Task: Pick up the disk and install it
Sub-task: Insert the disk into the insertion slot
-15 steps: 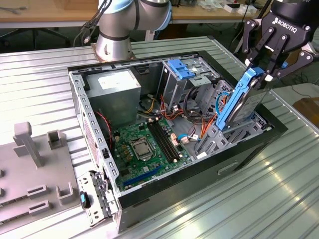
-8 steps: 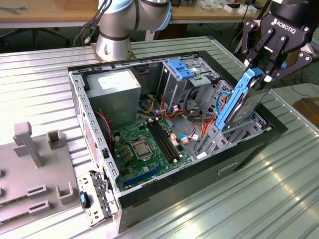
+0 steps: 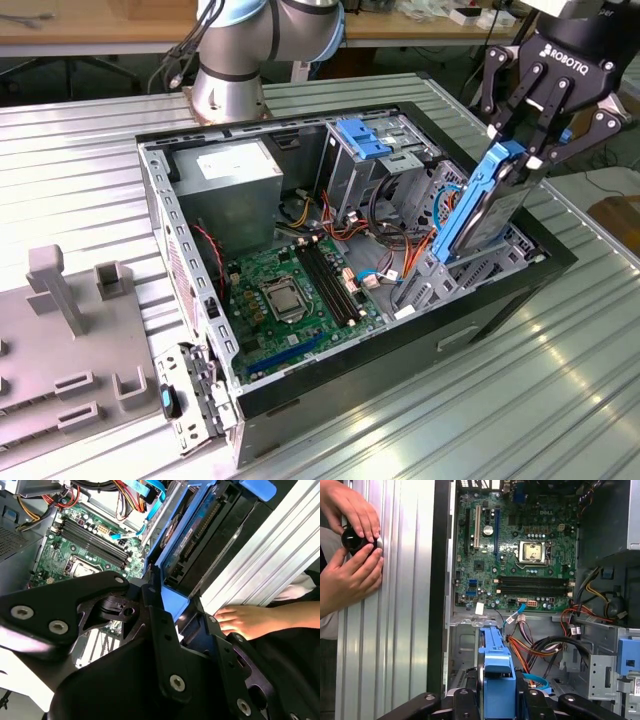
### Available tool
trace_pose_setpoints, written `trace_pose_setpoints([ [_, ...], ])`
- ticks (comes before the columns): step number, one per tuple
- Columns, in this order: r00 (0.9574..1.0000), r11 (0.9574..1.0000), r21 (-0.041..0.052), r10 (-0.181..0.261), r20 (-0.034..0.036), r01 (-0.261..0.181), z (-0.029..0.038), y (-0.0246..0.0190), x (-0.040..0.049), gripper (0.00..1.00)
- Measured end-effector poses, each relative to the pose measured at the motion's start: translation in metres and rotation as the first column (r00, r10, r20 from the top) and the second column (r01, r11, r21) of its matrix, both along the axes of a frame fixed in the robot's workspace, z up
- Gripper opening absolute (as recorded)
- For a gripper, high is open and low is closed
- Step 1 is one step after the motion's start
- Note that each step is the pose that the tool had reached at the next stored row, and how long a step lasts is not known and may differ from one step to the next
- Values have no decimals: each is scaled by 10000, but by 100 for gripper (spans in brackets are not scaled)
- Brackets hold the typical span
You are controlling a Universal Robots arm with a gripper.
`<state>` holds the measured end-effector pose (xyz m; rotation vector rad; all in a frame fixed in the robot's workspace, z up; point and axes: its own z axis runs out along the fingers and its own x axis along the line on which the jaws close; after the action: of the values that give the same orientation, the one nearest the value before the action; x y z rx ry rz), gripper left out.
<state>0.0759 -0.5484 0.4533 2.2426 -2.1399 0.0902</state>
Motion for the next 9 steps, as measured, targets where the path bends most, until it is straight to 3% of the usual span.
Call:
trace_pose_setpoints([
  [5,10000,10000,0,12,-1,-12,-39,0,0,37],
  [9,10000,10000,2,25,-4,-25,-115,0,0,37],
])
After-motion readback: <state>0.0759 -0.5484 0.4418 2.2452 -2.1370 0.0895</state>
